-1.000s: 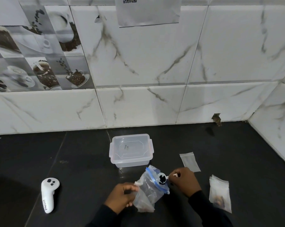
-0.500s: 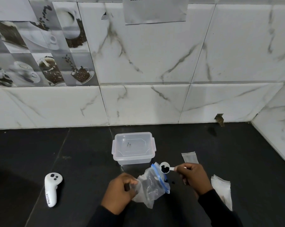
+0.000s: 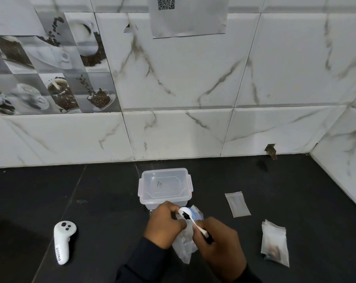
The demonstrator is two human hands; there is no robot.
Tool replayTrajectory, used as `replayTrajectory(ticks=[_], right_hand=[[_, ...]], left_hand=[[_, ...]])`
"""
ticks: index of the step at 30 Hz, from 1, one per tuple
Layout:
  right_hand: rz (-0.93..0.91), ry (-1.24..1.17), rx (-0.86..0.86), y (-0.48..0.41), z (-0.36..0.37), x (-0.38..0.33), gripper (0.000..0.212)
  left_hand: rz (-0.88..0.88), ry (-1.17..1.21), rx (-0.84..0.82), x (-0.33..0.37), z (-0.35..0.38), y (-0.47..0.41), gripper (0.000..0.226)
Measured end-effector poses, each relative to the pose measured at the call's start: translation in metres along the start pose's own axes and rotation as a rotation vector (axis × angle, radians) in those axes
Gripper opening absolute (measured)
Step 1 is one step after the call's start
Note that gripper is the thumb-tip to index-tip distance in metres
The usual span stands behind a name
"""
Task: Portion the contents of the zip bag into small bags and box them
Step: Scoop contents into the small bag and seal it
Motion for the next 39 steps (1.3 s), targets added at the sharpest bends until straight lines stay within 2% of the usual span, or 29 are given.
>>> replayTrajectory(ticks=[4, 7, 10, 12, 15, 17, 19, 22, 27, 31, 34, 37, 39], right_hand=[[-0.224, 0.213, -0.014, 0.020, 0.015, 0.006, 0.016], [-0.294, 0.276, 0.024, 0.027, 0.019, 0.009, 0.021], [-0.343, 0.308, 0.028, 0.024, 0.017, 0.007, 0.045], [-0.347, 0.311, 0.010, 0.024, 0.018, 0.007, 0.049], [-0.272, 0.249, -0.018, 0.024, 0.018, 0.010, 0.046], [-0.148, 0.131, -0.020, 0.020, 0.014, 0.010, 0.032], [-0.021, -0.021, 0.066, 0.015, 0.005, 0.014, 0.019], [0.099, -0.172, 0.151, 0.010, -0.005, 0.022, 0.026], [-0.183, 0.101, 0.016, 0.011, -0.002, 0.014, 0.017], [-0.212, 0.195, -0.035, 0.015, 0.002, 0.021, 0.016], [-0.078, 0.041, -0.022, 0.013, -0.003, 0.026, 0.012], [0.222, -0.225, 0.139, 0.003, -0.023, 0.029, 0.010], [0.420, -0.278, 0.183, -0.002, -0.031, 0.045, 0.007]], left_hand=[[-0.039, 0.035, -0.023, -0.001, 0.003, 0.000, 0.025], [-0.071, 0.070, -0.049, -0.001, 0.006, 0.000, 0.027], [-0.084, 0.077, -0.067, -0.003, 0.009, -0.002, 0.031], [-0.103, 0.075, -0.081, -0.004, 0.009, -0.003, 0.033], [-0.113, 0.083, -0.099, -0.005, 0.009, -0.004, 0.034], [-0.113, 0.104, -0.106, -0.005, 0.009, -0.004, 0.034], [-0.119, 0.124, -0.119, -0.005, 0.008, -0.003, 0.034], [-0.133, 0.168, -0.142, -0.006, 0.007, -0.005, 0.032], [-0.133, 0.229, -0.181, -0.001, 0.012, -0.005, 0.039], [-0.138, 0.243, -0.177, -0.002, 0.013, -0.006, 0.037], [-0.152, 0.263, -0.190, -0.003, 0.014, -0.007, 0.037], [-0.172, 0.326, -0.179, -0.008, 0.013, -0.009, 0.042], [-0.181, 0.352, -0.190, -0.012, 0.014, -0.011, 0.042]])
Point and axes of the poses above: each hand's wrist, its own y-axis away from the middle knuckle, its own z-axis out of the palm, x = y × z, the point moved 4 cm from there along -y, towards the middle knuckle, and after that the axes turned 10 degrees about -z, right-handed, at the moved point
